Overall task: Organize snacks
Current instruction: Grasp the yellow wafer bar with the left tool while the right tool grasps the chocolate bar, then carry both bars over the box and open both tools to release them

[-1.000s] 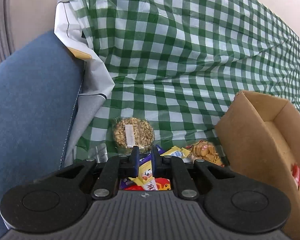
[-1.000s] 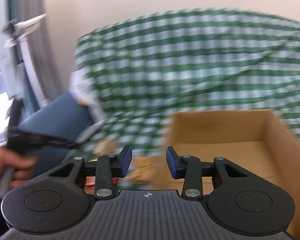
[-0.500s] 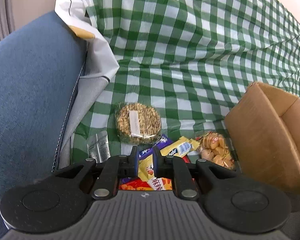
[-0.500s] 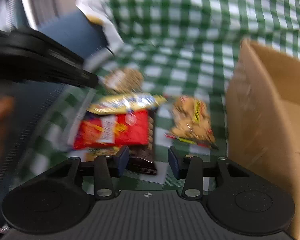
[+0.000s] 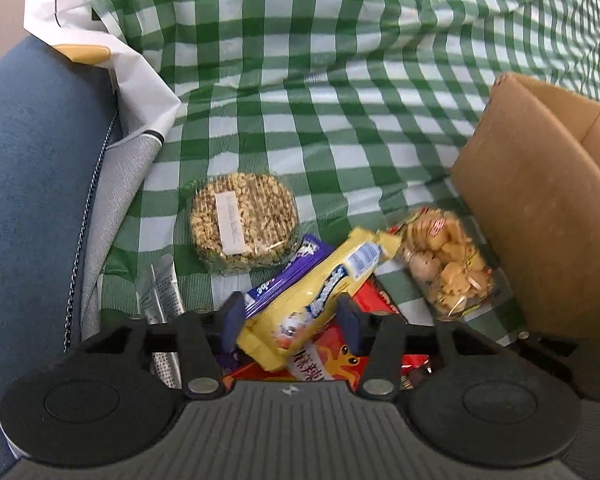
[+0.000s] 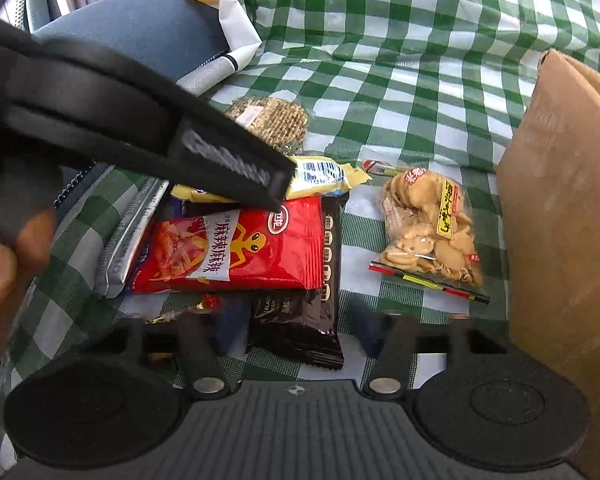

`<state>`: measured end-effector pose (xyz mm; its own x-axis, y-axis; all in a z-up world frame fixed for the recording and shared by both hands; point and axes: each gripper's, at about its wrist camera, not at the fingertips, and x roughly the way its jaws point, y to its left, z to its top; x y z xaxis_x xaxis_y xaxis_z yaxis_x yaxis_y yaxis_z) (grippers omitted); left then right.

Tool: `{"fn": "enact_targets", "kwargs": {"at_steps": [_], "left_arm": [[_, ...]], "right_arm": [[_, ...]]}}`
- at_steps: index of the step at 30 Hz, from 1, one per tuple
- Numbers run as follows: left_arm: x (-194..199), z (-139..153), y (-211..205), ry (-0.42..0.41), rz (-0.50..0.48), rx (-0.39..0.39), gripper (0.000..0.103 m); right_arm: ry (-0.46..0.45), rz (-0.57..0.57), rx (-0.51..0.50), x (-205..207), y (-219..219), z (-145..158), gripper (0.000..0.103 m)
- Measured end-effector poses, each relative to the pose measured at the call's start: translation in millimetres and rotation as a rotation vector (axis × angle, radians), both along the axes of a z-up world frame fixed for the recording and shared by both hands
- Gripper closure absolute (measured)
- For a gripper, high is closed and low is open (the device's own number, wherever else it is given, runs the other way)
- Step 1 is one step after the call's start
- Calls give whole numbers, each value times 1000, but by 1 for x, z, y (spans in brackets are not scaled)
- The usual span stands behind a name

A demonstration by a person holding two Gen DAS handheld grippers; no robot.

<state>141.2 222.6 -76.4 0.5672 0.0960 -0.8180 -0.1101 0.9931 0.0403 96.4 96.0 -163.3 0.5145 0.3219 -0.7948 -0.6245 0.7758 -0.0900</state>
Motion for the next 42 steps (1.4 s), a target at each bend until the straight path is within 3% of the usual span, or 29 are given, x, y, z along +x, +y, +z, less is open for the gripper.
{"fn": "enact_targets", "kwargs": {"at_steps": [1,6,10,17,22,25,27,30,36,39,42], "left_arm": [[-1,0,0,3,-5,-5,76],[-13,11,9,10,18,-81,92],[-33,21,26,26,119,-173,93],[-68,17,41,158,258,-292,92],[-71,10,36,206,251,-248,86],[-67,7,35,208,262,-250,81],[-62,4,31,219,256,-230,76],[-56,2,25,226,247,-208,70],[-47,-1,20,225,232,-186,71],[-47,-1,20,218,229,-177,86],[-50,2,19,201,230,-189,90]], "right_arm": [[-2,-2,0,0,-1,1,61],[25,-20,10,-2,-9,11,61],[44,-30,-9,-14,-22,20,61],[125,-41,-48,-51,-45,25,61],[161,-8,-102,-77,-50,25,59],[128,-5,-118,-78,-51,24,50],[94,1,-117,-75,-49,24,49],[113,-4,-101,-69,-48,20,49],[111,-1,-99,-66,-45,17,52],[105,-2,-88,-65,-46,18,62],[95,-8,-74,-65,-49,21,62]]}}
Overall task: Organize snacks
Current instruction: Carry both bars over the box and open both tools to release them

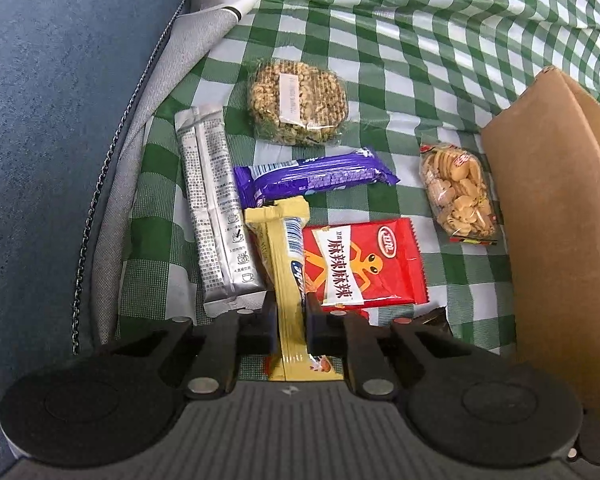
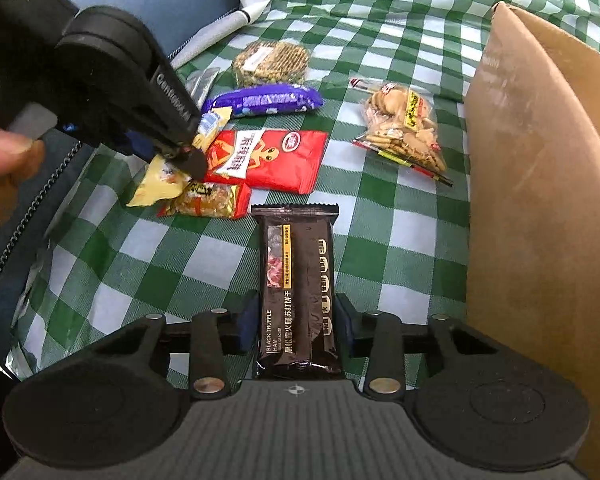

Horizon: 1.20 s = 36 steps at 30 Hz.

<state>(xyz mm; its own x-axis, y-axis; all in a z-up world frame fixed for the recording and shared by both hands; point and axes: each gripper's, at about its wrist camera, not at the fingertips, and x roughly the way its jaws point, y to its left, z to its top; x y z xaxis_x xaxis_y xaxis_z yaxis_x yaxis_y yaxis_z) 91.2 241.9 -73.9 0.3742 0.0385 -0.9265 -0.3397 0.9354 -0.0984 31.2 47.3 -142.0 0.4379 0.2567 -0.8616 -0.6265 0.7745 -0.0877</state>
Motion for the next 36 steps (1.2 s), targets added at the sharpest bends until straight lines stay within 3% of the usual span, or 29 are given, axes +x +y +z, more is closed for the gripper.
{"fn": "enact_targets", "kwargs": {"at_steps": [6,10,15,21,25,29,36], "left_arm": [[-12,19,-6,-94,6,-14,90],[-27,38,-8,-191,46,-16,90],[-42,60,-13,-304,100,-5,90],[-50,79,-30,-401,83,32,90],[-48,88,-44,-452,75,36,90],[-38,94,-59,-498,54,29,90],[-28,106,-93,-615,-37,47,90]], "right_arm": [[-52,-5,43,-5,-5,20,62],[-134,-4,85,-14,-9,47,62],[-240,-5,191,-19,-25,100,62],[-398,76,308,-17,-68,157,62],[-461,25,347,1,-109,160,62],[-421,-86,363,20,-137,151,62],[-462,-151,370,27,-166,153,62]]}}
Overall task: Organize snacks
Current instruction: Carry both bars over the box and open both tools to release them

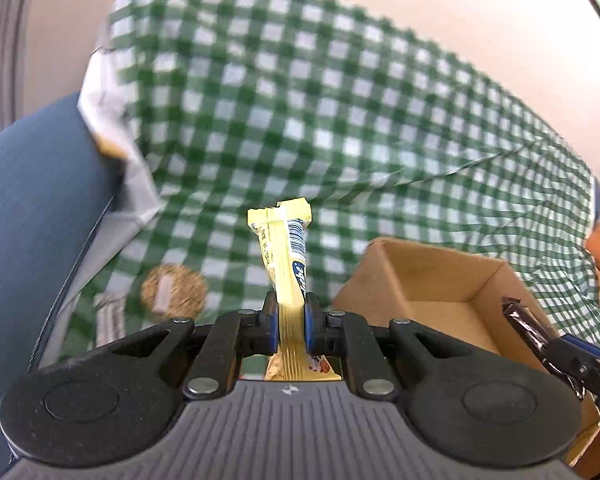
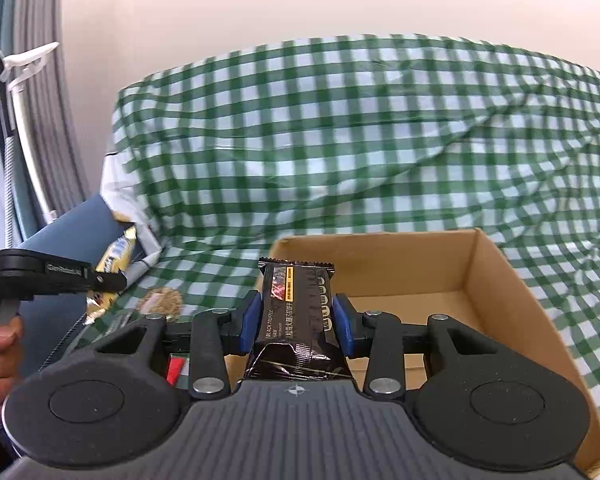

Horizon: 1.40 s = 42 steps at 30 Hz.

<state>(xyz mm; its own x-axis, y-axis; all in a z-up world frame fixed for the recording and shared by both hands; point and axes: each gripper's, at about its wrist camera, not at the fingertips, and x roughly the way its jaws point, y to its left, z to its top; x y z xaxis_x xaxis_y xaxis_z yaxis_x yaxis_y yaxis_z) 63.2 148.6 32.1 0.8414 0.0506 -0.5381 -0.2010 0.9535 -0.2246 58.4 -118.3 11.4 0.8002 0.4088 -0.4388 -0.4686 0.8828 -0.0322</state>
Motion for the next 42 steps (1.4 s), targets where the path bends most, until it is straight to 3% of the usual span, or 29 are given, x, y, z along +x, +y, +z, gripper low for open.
{"fn": "enact_targets", "kwargs": {"at_steps": [5,16,27,42], "left_arm": [[-1,4,-18,-50,-55,12,90],[3,2,-36,-73,-113,11,90],[1,-3,-76,-103,-240,42,90],[-5,0,-86,-152,-297,21,90]], "right_arm": [[-13,-34,1,-2,-16,-1,62],[-25,-97,23,1,-38,4,62],[-42,-158,35,2,-39,3,62],[-46,-174,31,4,-40,2,62]]}}
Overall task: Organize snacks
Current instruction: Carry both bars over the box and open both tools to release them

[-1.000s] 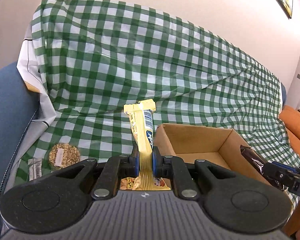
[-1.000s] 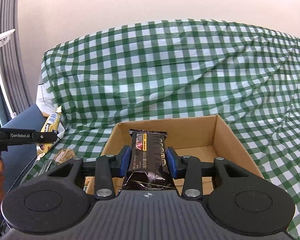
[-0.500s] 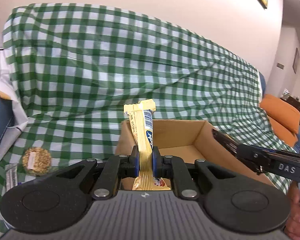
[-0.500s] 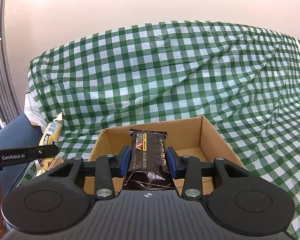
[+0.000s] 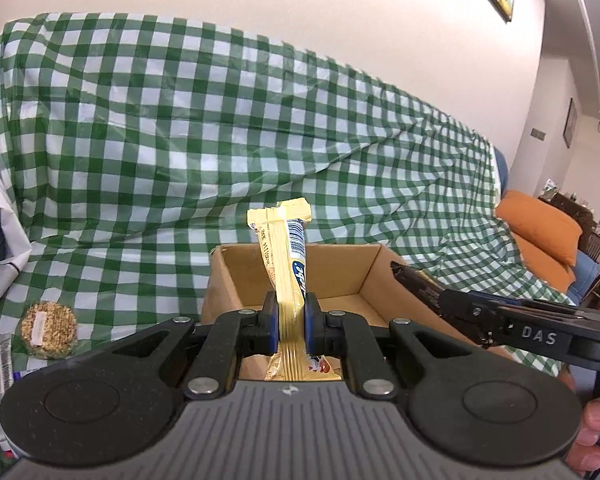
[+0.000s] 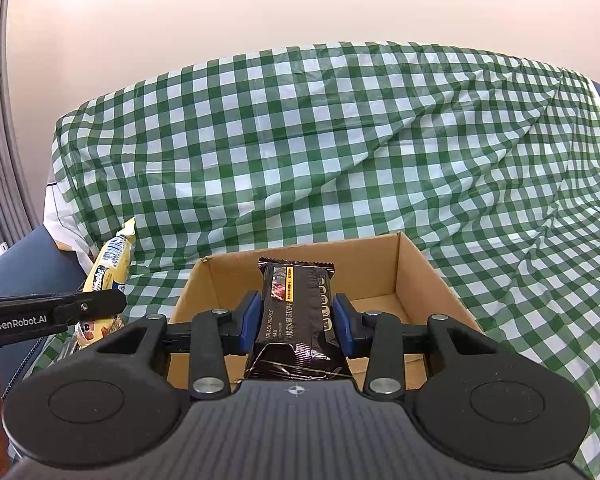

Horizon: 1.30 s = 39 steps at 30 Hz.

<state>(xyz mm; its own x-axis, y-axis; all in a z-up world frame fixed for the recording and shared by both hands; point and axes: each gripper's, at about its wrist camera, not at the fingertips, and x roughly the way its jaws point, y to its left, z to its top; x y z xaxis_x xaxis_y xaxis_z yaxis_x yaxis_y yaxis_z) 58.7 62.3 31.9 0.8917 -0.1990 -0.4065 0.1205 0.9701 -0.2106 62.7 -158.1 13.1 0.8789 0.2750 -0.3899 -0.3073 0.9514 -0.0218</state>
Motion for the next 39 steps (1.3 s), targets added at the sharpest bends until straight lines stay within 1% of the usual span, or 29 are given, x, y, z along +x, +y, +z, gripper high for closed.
{"fn": "enact_targets", "kwargs": {"at_steps": [5,12,18,24,30,39], "left_arm": [[-6,3,-8,-47,-51,-11,90],[-17,1,-31,-86,-151,12,90],[-20,-4,-44,-85,-203,32,90],[-22,-8,-54,-85,-240,36,90],[-22,-10,-61,-89,-274,50,90],[-23,-12,-64,-92,-305,49,90]], "right_arm": [[-17,-20,-5,0,-1,0,62],[-55,-86,-6,-1,-5,1,62],[-102,-169,-18,-3,-10,3,62],[-115,-222,-9,-2,-18,5,62],[-124,-235,-9,-2,-20,5,62],[-134,-250,-8,-2,-22,7,62]]}}
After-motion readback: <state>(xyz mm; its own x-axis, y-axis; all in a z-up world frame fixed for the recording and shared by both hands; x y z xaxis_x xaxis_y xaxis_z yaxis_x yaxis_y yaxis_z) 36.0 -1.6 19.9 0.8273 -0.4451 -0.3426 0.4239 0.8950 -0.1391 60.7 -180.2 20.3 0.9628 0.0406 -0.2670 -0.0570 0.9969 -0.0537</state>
